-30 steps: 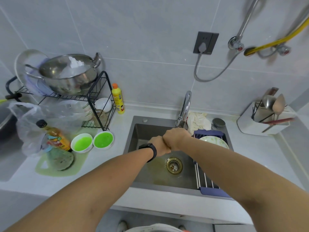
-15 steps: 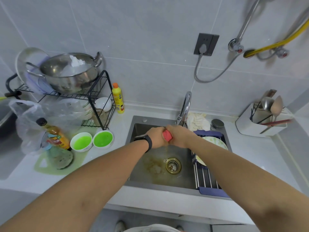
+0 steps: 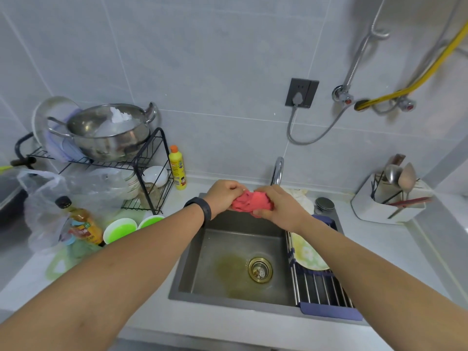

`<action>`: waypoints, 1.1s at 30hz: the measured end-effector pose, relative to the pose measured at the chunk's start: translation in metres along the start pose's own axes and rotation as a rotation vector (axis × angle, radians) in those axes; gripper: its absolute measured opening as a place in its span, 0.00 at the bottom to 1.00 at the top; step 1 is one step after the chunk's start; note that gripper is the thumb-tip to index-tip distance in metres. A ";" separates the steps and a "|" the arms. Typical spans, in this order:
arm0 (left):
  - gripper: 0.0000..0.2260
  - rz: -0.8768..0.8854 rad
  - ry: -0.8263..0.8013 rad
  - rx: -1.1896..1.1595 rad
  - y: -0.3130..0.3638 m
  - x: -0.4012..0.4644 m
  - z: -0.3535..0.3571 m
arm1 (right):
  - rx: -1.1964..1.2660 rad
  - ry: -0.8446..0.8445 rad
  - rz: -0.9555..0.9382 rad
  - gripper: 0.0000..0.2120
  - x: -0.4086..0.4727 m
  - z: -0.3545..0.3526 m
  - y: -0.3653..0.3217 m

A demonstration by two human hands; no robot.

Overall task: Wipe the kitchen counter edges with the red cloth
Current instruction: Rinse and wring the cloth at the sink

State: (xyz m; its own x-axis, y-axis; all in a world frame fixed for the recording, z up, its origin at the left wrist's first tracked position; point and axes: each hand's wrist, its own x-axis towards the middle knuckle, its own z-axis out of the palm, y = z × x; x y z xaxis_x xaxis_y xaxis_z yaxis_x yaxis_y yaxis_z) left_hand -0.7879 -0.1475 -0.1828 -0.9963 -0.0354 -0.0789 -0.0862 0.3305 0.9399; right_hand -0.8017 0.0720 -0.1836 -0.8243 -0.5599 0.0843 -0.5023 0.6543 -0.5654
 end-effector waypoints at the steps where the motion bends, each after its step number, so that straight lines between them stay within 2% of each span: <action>1: 0.08 -0.009 0.018 -0.011 0.000 0.000 0.000 | 0.034 -0.009 -0.006 0.26 0.001 -0.001 -0.001; 3: 0.08 -0.060 0.091 -0.074 0.000 0.001 -0.002 | 0.106 0.012 -0.029 0.26 0.004 -0.003 -0.003; 6: 0.08 -0.108 0.169 -0.162 0.004 0.003 -0.006 | 0.188 0.114 0.001 0.17 0.013 -0.010 -0.007; 11: 0.07 -0.226 0.210 -0.247 0.018 0.005 -0.015 | 0.106 0.343 -0.114 0.12 0.034 -0.036 -0.025; 13: 0.05 -0.183 0.275 -0.165 0.021 0.008 -0.021 | -0.008 0.448 -0.212 0.14 0.043 -0.060 -0.039; 15: 0.05 -0.087 0.275 -0.124 0.036 0.007 -0.025 | -0.128 0.441 -0.308 0.15 0.053 -0.082 -0.053; 17: 0.08 0.016 0.229 -0.150 0.054 0.007 -0.026 | -0.082 0.367 -0.264 0.14 0.060 -0.097 -0.064; 19: 0.13 0.090 0.087 -0.166 0.076 0.005 -0.028 | 0.067 0.319 -0.164 0.11 0.065 -0.108 -0.072; 22: 0.16 0.119 -0.155 -0.157 0.092 0.002 -0.025 | 0.121 0.383 -0.108 0.10 0.071 -0.123 -0.081; 25: 0.13 0.202 -0.180 -0.001 0.082 0.006 -0.013 | 0.165 0.446 -0.104 0.10 0.073 -0.139 -0.089; 27: 0.14 0.221 -0.180 0.096 0.074 0.007 -0.007 | 0.145 0.438 -0.119 0.10 0.070 -0.148 -0.090; 31: 0.19 0.144 -0.286 0.243 0.065 0.007 -0.006 | 0.098 0.500 -0.112 0.11 0.063 -0.167 -0.083; 33: 0.15 0.117 -0.310 0.409 0.059 0.012 -0.011 | 0.093 0.581 -0.076 0.11 0.060 -0.176 -0.076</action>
State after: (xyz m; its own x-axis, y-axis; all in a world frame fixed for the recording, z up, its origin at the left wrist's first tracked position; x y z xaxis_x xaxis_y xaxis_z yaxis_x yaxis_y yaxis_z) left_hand -0.8047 -0.1394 -0.1249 -0.9494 0.2839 -0.1343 0.0915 0.6591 0.7465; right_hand -0.8590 0.0779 0.0094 -0.8080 -0.2158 0.5482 -0.5620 0.5616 -0.6073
